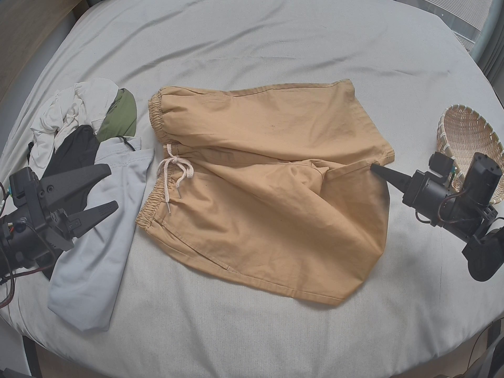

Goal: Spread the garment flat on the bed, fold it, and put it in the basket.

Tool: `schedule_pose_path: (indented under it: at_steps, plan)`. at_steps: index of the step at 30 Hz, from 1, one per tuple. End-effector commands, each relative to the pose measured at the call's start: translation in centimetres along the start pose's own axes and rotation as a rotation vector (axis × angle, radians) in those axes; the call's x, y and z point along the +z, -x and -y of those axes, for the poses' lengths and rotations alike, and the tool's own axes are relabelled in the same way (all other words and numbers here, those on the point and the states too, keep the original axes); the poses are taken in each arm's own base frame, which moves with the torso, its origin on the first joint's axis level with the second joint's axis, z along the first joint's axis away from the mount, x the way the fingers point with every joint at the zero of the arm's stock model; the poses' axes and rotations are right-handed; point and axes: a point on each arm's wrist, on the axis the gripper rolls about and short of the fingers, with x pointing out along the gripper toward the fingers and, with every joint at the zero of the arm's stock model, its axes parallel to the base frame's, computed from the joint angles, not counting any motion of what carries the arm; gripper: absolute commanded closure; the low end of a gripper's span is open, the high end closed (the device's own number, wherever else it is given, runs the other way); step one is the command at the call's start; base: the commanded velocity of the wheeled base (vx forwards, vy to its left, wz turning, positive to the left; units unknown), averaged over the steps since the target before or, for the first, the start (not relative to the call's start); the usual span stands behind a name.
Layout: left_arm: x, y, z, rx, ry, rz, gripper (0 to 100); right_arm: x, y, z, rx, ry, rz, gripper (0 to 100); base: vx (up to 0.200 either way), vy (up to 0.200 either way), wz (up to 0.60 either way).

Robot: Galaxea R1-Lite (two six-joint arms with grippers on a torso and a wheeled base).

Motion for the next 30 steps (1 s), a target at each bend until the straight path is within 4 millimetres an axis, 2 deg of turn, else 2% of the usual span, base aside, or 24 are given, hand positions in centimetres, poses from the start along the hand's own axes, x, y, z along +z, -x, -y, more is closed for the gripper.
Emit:
schedule_pose_path:
  at_steps: [1, 13, 15, 19, 23, 25, 30]
  plan:
    - [0.0, 0.0, -0.1, 0.005, 0.003, 0.002, 0, 1.3, 0.8, -0.2, -0.016, 0.015, 0.053, 100, 0.0, 0.0, 0.0]
    - [0.0, 0.0, -0.2, 0.007, 0.004, 0.002, 0, 3.2, 1.1, 1.5, -0.124, 0.034, 0.148, 100, 0.0, 0.0, 0.0]
    - [-0.1, 0.0, -0.3, 0.011, 0.008, 0.0, 0, 3.5, 0.9, 2.6, -0.168, 0.035, 0.17, 100, 0.0, 0.0, 0.0]
    - [-0.1, 0.0, -0.3, 0.01, 0.007, 0.0, 0, 3.6, 0.5, 3.1, -0.182, 0.033, 0.175, 100, 0.0, 0.0, 0.0]
    - [0.0, 0.0, -0.2, 0.008, 0.006, 0.0, 0, 3.7, -0.6, 3.9, -0.187, 0.033, 0.18, 100, 0.0, 0.0, 0.0]
    - [0.0, 0.0, -0.2, 0.008, 0.005, 0.002, 0, 3.9, -2.3, 4.9, -0.2, 0.038, 0.205, 100, 0.0, 0.0, 0.0]
    - [-0.1, 0.1, -0.3, 0.016, 0.007, 0.004, 0, 3.5, -4.2, 6.4, -0.221, 0.031, 0.215, 100, 0.0, 0.0, 0.0]
